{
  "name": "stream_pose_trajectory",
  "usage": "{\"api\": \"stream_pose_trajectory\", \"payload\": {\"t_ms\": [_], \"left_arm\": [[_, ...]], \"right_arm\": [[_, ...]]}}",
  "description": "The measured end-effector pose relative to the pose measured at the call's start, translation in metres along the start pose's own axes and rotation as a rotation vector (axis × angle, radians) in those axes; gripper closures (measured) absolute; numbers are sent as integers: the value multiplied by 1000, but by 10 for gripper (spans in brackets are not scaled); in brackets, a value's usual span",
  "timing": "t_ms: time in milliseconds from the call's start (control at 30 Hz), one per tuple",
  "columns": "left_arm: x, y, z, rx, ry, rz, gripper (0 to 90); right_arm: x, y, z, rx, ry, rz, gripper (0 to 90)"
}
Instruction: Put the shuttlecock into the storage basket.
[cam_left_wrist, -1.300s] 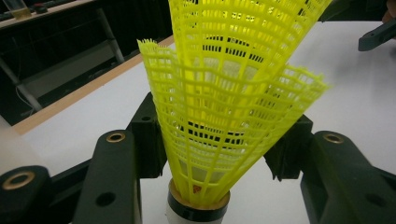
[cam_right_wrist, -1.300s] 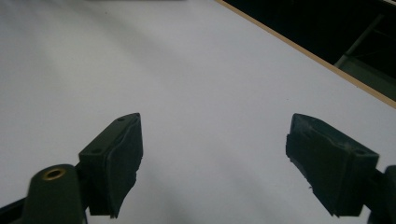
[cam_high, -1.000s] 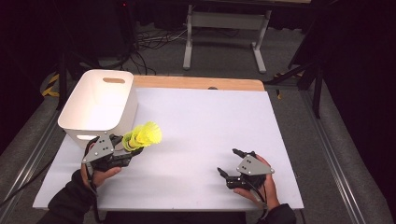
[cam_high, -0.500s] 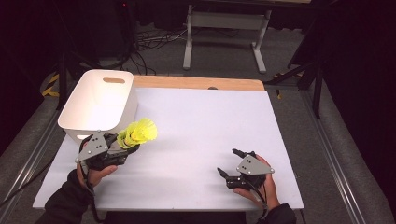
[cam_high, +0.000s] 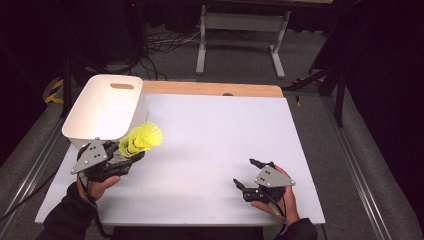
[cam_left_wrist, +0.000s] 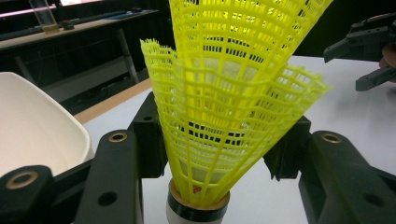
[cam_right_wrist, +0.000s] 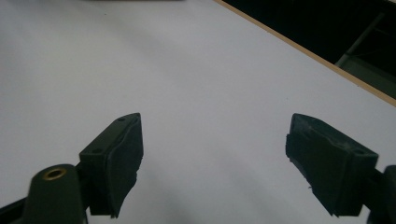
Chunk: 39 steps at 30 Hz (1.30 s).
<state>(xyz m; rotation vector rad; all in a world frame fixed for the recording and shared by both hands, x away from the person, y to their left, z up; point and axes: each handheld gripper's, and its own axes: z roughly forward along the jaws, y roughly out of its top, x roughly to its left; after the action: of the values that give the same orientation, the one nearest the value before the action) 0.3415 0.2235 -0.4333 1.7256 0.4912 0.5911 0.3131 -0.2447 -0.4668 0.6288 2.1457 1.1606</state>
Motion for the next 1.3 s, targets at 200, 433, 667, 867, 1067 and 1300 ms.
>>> {"api": "stream_pose_trajectory", "payload": {"t_ms": [200, 433, 667, 867, 1067, 1300], "left_arm": [[4, 5, -6, -30, 9, -25, 497], [11, 16, -19, -46, 34, -24, 498], [22, 28, -34, -57, 62, -41, 497], [40, 33, -42, -49, 94, -79, 497], [53, 37, -43, -10, 119, -73, 493], [69, 41, -40, 25, 119, -73, 481]], "right_arm": [[-1, 1, 1, 2, -2, 4, 195], [-5, 0, 1, -6, -8, 21, 195], [-6, 0, 1, -6, -6, 26, 194], [-6, 0, 1, -4, -3, 27, 194], [-7, -1, 3, 2, 2, 33, 194], [-7, -1, 5, 10, 4, 34, 194]]}}
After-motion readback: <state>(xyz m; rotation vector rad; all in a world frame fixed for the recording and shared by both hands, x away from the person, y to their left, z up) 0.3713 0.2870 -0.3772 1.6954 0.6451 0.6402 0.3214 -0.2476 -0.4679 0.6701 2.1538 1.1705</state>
